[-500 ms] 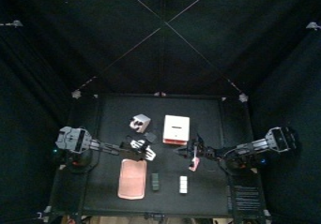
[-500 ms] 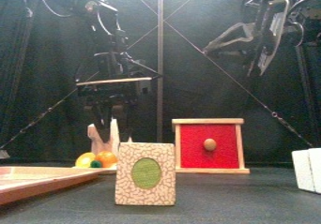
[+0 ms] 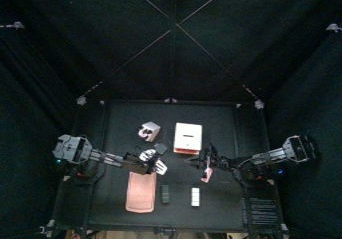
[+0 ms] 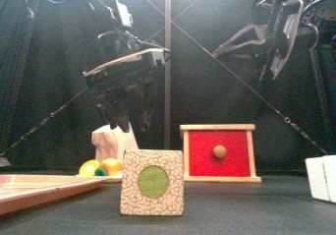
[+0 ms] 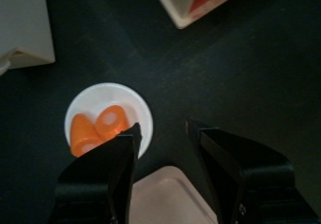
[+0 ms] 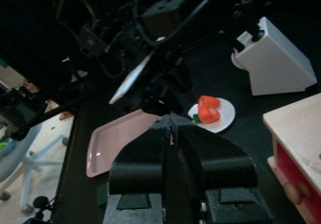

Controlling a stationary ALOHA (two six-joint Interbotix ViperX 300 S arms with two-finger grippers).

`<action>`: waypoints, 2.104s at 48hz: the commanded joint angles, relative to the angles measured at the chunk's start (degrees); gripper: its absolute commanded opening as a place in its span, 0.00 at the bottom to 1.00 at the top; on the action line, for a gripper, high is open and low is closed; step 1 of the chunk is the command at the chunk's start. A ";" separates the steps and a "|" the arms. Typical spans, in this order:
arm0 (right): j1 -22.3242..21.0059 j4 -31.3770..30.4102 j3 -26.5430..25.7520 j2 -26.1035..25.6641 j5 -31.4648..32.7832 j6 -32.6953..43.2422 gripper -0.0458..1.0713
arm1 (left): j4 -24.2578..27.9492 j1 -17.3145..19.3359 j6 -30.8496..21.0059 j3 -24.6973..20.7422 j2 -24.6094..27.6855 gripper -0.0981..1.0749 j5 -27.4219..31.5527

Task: Grab green sushi roll

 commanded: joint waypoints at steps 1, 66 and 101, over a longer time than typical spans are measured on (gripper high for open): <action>-0.09 0.00 -0.44 -1.14 -0.44 0.00 0.50 | 2.55 -2.90 -2.90 -2.02 -1.41 0.78 0.35; -0.09 0.26 3.43 -5.71 -0.18 0.00 0.50 | -4.04 -16.52 -23.20 -14.94 15.12 0.78 2.37; -0.09 0.26 3.25 -5.71 -0.18 0.00 0.50 | -3.34 -16.00 -23.29 -15.56 16.70 0.91 2.02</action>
